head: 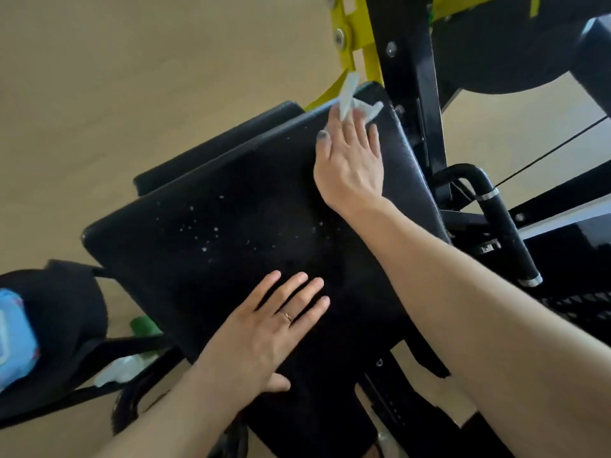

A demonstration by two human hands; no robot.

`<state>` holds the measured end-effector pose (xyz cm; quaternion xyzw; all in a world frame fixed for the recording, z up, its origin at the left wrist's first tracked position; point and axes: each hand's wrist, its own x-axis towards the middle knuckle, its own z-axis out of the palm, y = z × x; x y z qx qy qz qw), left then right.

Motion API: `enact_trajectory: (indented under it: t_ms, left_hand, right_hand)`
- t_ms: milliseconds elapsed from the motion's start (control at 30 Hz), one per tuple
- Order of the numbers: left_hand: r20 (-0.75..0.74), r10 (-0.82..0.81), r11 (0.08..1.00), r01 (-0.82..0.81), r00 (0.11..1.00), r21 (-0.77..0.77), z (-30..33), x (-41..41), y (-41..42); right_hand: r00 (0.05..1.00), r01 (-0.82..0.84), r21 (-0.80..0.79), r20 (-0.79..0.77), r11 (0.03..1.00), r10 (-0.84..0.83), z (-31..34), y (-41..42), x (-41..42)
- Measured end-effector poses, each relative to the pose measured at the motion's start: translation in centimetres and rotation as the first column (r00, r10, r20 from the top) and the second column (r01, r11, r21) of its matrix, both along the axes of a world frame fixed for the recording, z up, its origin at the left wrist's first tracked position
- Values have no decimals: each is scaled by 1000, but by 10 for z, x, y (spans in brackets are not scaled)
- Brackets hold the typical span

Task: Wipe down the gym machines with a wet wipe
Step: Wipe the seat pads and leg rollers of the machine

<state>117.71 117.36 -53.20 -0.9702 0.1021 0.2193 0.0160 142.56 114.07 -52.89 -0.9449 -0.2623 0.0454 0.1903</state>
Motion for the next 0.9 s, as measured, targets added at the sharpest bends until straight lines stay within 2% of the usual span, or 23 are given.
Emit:
enact_trajectory:
  t_ms: [67, 133, 200, 233, 267, 333, 367, 400, 433, 500, 567, 633, 667, 700, 767, 800, 833, 867, 900]
  left_hand:
    - [130, 259, 966, -255, 957, -49, 8, -29, 15]
    - [235, 537, 842, -531, 810, -94, 14, -57, 37]
    - [228, 713, 696, -708, 663, -116, 21, -70, 53]
    - [213, 739, 669, -733, 639, -122, 20, -72, 58]
    - [189, 748, 661, -741, 636, -122, 19, -72, 61]
    - [136, 755, 655, -748, 642, -107, 19, -67, 61]
    - [123, 757, 653, -752, 642, -95, 20, -65, 61]
    - [113, 761, 648, -757, 639, -83, 20, -63, 61]
    - [101, 762, 647, -760, 640, -69, 22, -62, 61]
    - [79, 764, 644, -765, 640, -28, 26, -58, 59]
    - [60, 772, 632, -774, 633, 24, 29, -52, 57]
    - [38, 774, 628, -774, 632, 84, 32, -46, 56]
    - [27, 774, 628, -771, 633, 104, 32, -45, 55]
    - [20, 772, 629, -769, 635, 116, 31, -44, 56]
    - [24, 767, 634, -764, 641, 120, 30, -45, 57]
    - [31, 766, 635, -764, 642, 113, 29, -46, 57]
    - [36, 766, 636, -764, 642, 106, 29, -46, 58]
    - [37, 763, 640, -762, 646, 103, 29, -46, 58]
    - [37, 760, 643, -759, 649, 102, 29, -46, 58]
  right_hand:
    - [959, -263, -77, 90, 962, 269, 2, 12, -21]
    - [870, -455, -126, 147, 881, 471, -3, -1, -48]
    - [785, -570, -209, 149, 795, 602, -6, -22, -49]
    - [776, -564, -246, 167, 788, 608, -7, -29, -38]
    - [817, -498, -255, 184, 829, 547, -7, -32, -23]
    - [959, -226, -191, 128, 955, 252, -5, -30, 2]
    - [992, -95, -144, 67, 985, 106, -3, -25, 5]
    - [999, -27, -107, 34, 994, 31, -1, -14, -5]
    - [998, -43, -90, 41, 995, 46, 0, -4, -23]
    - [948, -276, -110, 132, 955, 289, -4, 4, -69]
    - [806, -544, -174, 166, 821, 569, -6, -10, -96]
    - [719, -630, -280, 145, 725, 680, -8, -35, -80]
    - [734, -594, -311, 168, 742, 658, -12, -47, -64]
    - [808, -497, -302, 180, 813, 561, -15, -59, -49]
    - [976, -151, -192, 127, 970, 177, -24, -77, -39]
    - [994, 5, -149, 107, 989, 11, -28, -77, -53]
    - [991, 75, -121, 121, 990, -60, -31, -75, -77]
    - [990, 25, -114, 140, 993, -9, -37, -74, -106]
    - [980, -128, -116, 135, 985, 143, -40, -76, -137]
